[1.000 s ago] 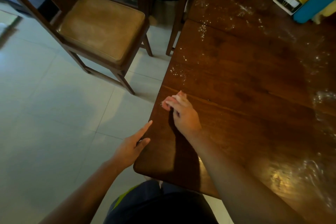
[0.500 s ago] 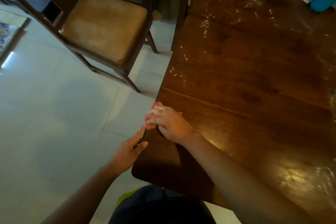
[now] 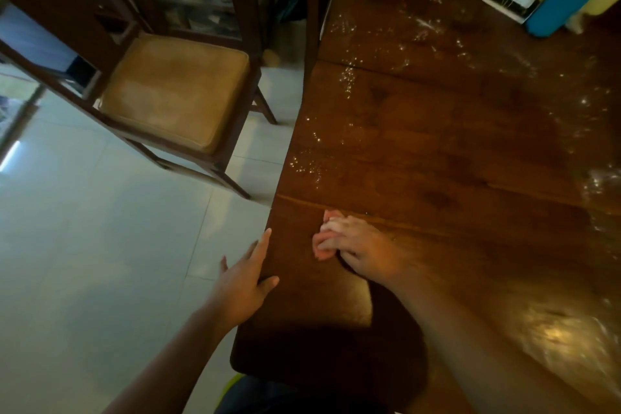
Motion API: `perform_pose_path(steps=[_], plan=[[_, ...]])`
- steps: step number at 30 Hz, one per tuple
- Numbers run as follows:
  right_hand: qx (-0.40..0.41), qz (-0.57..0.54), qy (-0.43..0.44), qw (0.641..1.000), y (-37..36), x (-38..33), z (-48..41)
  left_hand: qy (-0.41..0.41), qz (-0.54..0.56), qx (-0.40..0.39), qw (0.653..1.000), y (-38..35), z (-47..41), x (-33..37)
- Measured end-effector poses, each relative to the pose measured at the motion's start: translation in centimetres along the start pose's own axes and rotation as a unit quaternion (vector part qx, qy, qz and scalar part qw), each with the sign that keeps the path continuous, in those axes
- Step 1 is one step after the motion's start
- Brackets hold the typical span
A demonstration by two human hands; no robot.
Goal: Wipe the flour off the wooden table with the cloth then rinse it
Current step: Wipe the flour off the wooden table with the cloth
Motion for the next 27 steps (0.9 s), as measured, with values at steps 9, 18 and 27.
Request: perform_pose_path(steps=[9, 18, 27], plan=[[0.215, 0.046, -0.234, 0.947, 6.1, 6.9, 1.3, -0.074, -0.226, 0.061, 0.969, 4.9, -4.3, 6.4], [0.211, -0.072, -0.238, 0.945, 5.9, 5.3, 7.8, -0.197, -0.271, 0.014, 0.942, 5.7, -6.6, 8.4], [0.325, 0.043, -0.339, 0.882, 5.1, 3.5, -4.2, -0.312, -0.301, -0.034, 0.901, 8.2, -8.6, 7.0]])
Point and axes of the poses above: each hand's wrist, its own z-axis away from the middle knuckle, its own y-axis out of the back of the hand, x = y × z, the point moved 10 cm from there along -z, towards the middle knuckle, and after that the axes turned 13 degrees about y, right-handed, at the moved point
